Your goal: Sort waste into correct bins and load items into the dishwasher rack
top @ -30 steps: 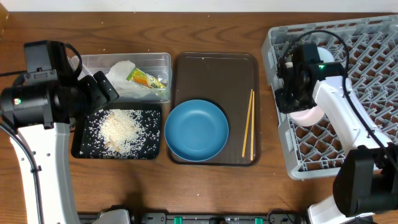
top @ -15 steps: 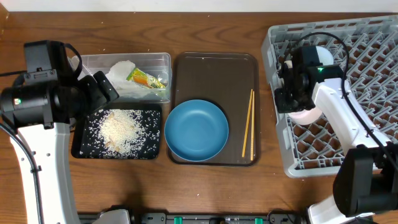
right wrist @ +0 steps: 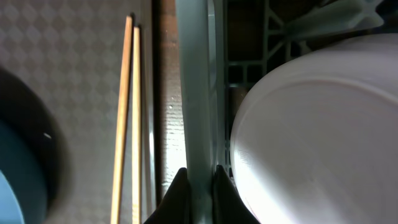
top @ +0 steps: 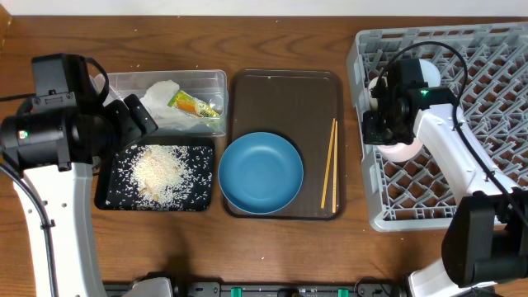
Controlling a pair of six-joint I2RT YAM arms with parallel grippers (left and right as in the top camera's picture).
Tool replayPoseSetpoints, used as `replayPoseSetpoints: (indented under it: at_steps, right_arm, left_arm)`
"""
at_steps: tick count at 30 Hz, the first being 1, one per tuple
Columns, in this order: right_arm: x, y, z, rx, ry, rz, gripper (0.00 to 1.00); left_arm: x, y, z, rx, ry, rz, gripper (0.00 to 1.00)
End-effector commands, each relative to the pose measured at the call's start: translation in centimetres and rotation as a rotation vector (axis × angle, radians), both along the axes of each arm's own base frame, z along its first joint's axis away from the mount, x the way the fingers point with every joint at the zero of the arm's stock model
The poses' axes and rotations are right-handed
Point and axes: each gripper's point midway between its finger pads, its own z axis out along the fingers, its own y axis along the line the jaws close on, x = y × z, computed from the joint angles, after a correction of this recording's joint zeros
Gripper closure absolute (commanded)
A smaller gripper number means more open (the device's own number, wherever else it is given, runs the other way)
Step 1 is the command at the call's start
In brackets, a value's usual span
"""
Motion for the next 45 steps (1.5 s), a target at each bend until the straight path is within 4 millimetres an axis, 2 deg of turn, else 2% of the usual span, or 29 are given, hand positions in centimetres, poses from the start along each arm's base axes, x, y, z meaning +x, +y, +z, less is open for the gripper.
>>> replayPoseSetpoints:
  at_steps: [1,37,45]
  right_arm:
    - [-0.1,2.0,0.2,0.115,0.025,-0.071,0.99]
    - [0.0,2.9,0.5,0.172,0.031,-0.084,0.99]
    - [-0.1,3.0,0.4,0.161,0.023,-0.033,0.99]
  left_arm:
    - [-0.1,0.4,0.0,0.016,0.005,0.006,0.04]
    - [-0.1,0.4,0.0,0.016,0.005,0.006,0.04]
    - [-0.1,0.4,0.0,0.016,0.005,0.006,0.04]
